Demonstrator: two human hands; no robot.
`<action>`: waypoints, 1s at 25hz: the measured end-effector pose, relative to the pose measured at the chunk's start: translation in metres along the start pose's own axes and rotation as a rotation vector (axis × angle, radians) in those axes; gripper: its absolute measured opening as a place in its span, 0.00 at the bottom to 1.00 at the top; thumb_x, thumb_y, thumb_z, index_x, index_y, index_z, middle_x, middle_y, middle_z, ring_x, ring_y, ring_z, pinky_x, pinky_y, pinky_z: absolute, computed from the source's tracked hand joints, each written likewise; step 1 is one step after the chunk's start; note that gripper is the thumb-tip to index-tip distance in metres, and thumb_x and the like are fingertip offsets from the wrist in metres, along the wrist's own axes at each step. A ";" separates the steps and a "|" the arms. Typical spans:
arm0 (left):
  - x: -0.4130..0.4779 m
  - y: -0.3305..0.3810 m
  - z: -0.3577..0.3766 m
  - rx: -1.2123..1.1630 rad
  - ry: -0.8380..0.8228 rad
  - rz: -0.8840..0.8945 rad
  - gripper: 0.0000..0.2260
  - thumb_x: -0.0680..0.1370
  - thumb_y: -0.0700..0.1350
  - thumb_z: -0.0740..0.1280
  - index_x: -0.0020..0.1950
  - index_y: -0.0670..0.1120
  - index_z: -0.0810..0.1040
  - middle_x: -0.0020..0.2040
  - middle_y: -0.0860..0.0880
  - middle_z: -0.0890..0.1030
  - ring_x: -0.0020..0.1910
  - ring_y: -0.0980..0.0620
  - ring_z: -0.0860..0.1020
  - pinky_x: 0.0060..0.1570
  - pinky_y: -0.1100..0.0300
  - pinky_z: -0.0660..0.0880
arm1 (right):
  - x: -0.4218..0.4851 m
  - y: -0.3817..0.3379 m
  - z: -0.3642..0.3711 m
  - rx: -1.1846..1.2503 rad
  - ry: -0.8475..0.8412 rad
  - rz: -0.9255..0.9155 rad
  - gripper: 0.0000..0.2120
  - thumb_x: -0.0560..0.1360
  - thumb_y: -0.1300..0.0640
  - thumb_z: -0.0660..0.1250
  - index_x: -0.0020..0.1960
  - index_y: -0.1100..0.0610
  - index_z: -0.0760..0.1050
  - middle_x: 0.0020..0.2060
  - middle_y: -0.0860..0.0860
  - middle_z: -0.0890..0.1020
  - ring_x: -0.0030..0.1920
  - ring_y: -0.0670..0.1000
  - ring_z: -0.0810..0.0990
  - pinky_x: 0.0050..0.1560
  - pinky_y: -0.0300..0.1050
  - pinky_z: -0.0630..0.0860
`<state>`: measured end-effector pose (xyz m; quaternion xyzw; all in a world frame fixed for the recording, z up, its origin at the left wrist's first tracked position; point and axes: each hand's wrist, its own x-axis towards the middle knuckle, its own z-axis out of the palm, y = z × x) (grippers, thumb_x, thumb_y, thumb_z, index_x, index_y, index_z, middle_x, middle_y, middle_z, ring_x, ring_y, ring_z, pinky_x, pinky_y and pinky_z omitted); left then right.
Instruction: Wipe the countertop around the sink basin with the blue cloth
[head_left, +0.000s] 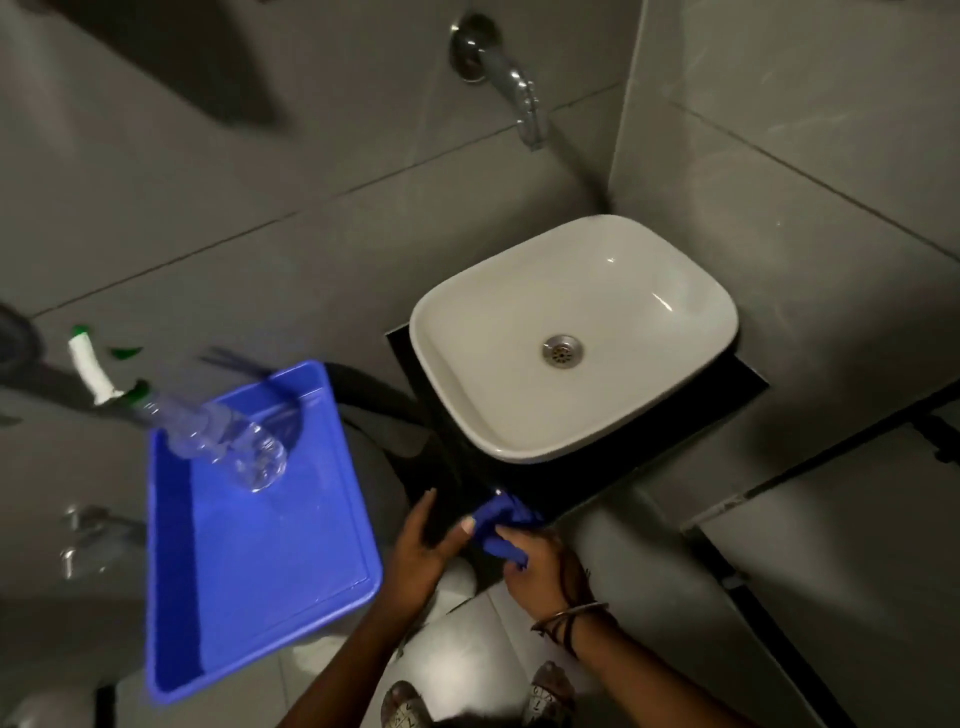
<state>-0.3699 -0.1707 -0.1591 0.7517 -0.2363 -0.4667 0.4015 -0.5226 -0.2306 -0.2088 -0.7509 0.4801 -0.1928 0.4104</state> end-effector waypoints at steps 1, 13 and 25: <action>-0.010 -0.004 -0.011 -0.043 -0.092 -0.015 0.30 0.75 0.42 0.73 0.75 0.45 0.67 0.69 0.50 0.76 0.67 0.52 0.74 0.69 0.53 0.71 | 0.001 -0.013 -0.006 0.225 -0.074 0.153 0.17 0.67 0.69 0.67 0.54 0.60 0.82 0.48 0.55 0.86 0.50 0.54 0.83 0.51 0.45 0.80; -0.041 -0.065 -0.187 -0.406 0.221 -0.204 0.11 0.71 0.40 0.76 0.34 0.44 0.76 0.30 0.46 0.78 0.27 0.51 0.75 0.28 0.61 0.74 | 0.032 -0.147 0.118 0.458 -0.335 0.495 0.32 0.67 0.76 0.71 0.68 0.67 0.65 0.60 0.66 0.77 0.52 0.57 0.77 0.56 0.56 0.76; -0.005 -0.084 -0.249 0.617 0.538 0.120 0.16 0.76 0.48 0.68 0.59 0.40 0.78 0.57 0.37 0.78 0.56 0.35 0.78 0.53 0.45 0.75 | 0.028 -0.206 0.214 -0.398 -0.229 -0.079 0.22 0.72 0.56 0.67 0.65 0.56 0.72 0.69 0.57 0.67 0.69 0.60 0.66 0.70 0.54 0.65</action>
